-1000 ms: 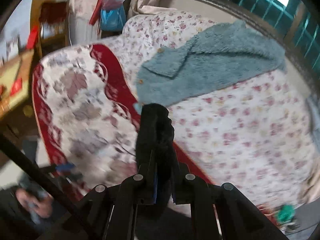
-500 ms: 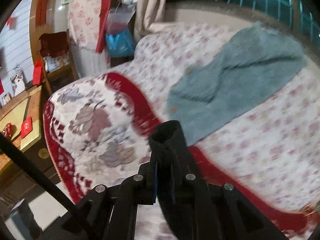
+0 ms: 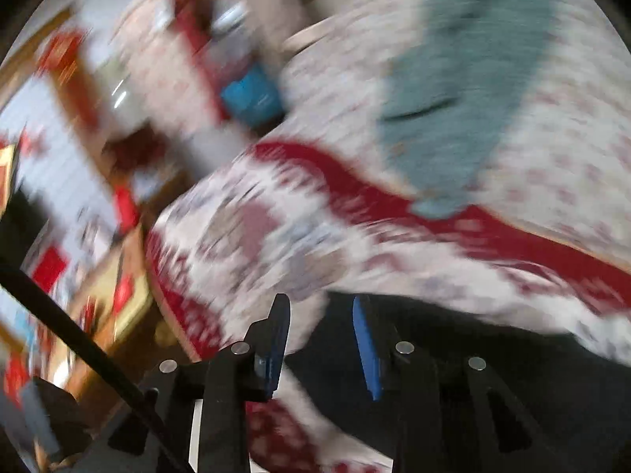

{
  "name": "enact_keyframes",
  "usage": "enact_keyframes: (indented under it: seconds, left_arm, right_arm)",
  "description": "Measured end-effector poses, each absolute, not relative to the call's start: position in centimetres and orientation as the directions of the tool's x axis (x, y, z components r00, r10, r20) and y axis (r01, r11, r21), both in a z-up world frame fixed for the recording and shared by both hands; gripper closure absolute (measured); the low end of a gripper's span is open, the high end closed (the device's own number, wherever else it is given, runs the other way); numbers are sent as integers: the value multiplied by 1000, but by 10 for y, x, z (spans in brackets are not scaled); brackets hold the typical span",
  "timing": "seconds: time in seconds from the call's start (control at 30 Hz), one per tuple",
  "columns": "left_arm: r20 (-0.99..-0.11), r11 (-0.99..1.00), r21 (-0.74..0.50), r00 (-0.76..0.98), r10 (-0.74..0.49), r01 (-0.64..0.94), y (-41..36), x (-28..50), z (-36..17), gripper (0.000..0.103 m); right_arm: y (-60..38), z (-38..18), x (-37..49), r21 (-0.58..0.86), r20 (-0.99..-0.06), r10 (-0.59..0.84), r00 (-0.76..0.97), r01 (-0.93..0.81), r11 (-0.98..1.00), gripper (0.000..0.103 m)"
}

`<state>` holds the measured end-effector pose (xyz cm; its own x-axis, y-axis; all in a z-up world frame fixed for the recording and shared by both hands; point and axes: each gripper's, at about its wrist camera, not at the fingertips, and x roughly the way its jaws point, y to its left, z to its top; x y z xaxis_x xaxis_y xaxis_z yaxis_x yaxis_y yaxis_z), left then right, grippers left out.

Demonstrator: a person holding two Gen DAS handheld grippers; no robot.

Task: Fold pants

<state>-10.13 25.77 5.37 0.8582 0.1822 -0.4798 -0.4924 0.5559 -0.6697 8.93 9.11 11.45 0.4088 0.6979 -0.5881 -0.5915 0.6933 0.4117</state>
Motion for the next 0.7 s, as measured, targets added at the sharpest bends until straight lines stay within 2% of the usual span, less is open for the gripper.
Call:
enact_keyframes:
  seconds: [0.13, 0.27, 0.4, 0.5, 0.57, 0.7]
  left_arm:
    - [-486, 602, -634, 856, 177, -485, 247, -97, 58, 23]
    - [-503, 616, -627, 851, 148, -477, 241, -89, 57, 23]
    - [-521, 627, -617, 844, 126, -475, 236, -80, 56, 23]
    - [-536, 631, -607, 835, 123, -482, 233, -75, 55, 23]
    - [-539, 643, -597, 834, 121, -479, 231, -73, 55, 23]
    - [-554, 636, -597, 825, 114, -489, 234, -72, 53, 23]
  right_arm:
    - [-47, 106, 92, 499, -565, 609, 557, -357, 789, 66]
    - [-196, 81, 69, 416, -650, 422, 632, -169, 894, 65]
    - [-333, 48, 45, 393, -764, 288, 577, 62, 918, 63]
    - [-394, 14, 40, 492, -820, 359, 447, 227, 840, 63]
    - [-413, 5, 38, 622, -748, 467, 471, 253, 740, 63]
    - [-421, 3, 48, 792, -578, 582, 572, 219, 570, 63]
